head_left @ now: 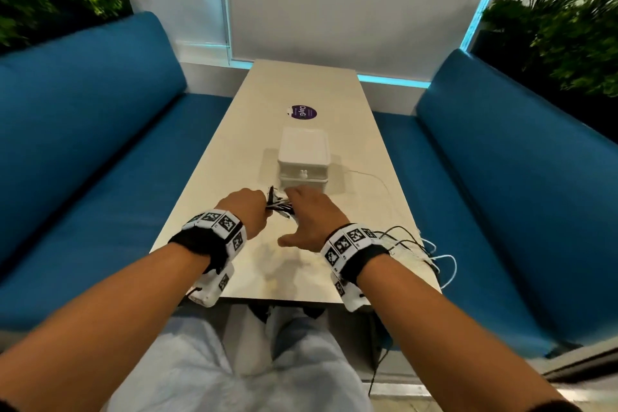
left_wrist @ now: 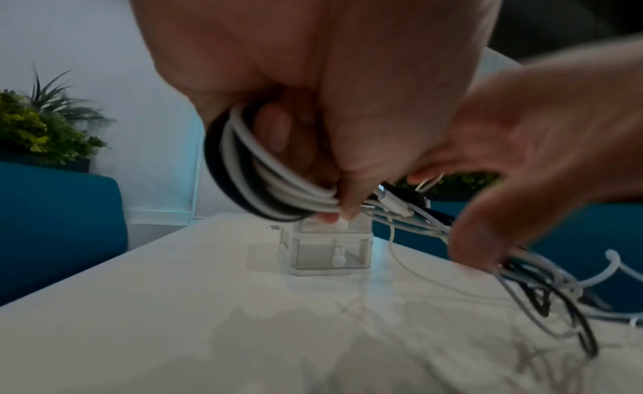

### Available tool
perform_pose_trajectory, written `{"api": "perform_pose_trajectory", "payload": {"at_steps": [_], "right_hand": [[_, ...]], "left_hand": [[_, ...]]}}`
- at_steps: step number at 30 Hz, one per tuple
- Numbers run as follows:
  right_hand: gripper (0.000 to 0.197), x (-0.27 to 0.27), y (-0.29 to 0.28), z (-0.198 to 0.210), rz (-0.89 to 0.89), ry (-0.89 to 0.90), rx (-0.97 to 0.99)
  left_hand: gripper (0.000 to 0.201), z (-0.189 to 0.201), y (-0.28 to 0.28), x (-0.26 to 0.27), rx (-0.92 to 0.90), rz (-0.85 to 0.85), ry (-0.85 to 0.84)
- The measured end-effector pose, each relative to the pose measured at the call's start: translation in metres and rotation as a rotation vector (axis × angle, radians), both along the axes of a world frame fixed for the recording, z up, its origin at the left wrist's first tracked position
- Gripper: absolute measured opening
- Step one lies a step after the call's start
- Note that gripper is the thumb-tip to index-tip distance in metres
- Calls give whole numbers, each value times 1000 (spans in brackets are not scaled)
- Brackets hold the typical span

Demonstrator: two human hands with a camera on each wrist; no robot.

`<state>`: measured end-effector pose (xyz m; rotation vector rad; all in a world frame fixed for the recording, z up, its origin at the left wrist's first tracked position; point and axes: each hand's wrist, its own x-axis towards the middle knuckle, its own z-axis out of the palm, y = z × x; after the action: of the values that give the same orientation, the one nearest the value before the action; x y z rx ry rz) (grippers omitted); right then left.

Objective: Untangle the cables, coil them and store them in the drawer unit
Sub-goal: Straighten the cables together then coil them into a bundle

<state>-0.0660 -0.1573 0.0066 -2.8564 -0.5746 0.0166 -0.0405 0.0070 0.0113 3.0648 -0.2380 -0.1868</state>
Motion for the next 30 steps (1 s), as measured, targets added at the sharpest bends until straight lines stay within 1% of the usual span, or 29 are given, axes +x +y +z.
{"api": "perform_pose_trajectory", "payload": {"at_steps": [1,2,3,4,5,7,8,9,12,15,18,20,22,23,26,27,28,30], "right_hand": [[100,4,3,-6,-42,52,-17],[105,9,5,-13,-97,123,2],[103,13,5,-19,-159,166,47],[92,16,3,-24,-220,159,77],[75,18,-1,-29,-264,110,79],[38,16,-16,-33,-285,4,10],[28,14,-26,-34,-277,-22,-30],[25,13,-38,-36,-280,-27,-66],[24,6,-90,-43,-395,6,-109],[24,-9,-157,-55,-568,33,-157],[22,-31,-210,-67,-721,38,-157],[27,-38,-230,-75,-761,33,-128],[34,-46,-246,-83,-778,41,-121],[33,-51,-255,-87,-789,56,-143],[19,-66,-284,-100,-887,117,-184],[17,-69,-290,-103,-909,129,-195],[17,-71,-294,-105,-917,145,-204],[23,-72,-296,-105,-915,184,-211]], "left_hand": [[25,2,2,-1,-24,3,-4],[27,6,5,-3,-37,2,-15],[30,11,8,-3,-37,-4,-38],[31,16,11,-3,-28,-9,-70],[32,23,15,-2,-15,-11,-109],[30,39,26,4,17,8,-192],[28,47,33,8,41,32,-228],[25,55,41,14,58,69,-256],[22,72,68,32,42,217,-306],[27,81,93,44,-63,347,-346],[31,77,96,50,-105,393,-331],[31,70,89,54,-152,406,-297],[34,69,87,58,-208,431,-301],[36,70,91,61,-219,443,-316],[39,71,107,65,-228,471,-338],[40,70,110,66,-229,476,-339],[41,68,111,67,-230,478,-338],[43,62,110,68,-235,478,-331]]}}
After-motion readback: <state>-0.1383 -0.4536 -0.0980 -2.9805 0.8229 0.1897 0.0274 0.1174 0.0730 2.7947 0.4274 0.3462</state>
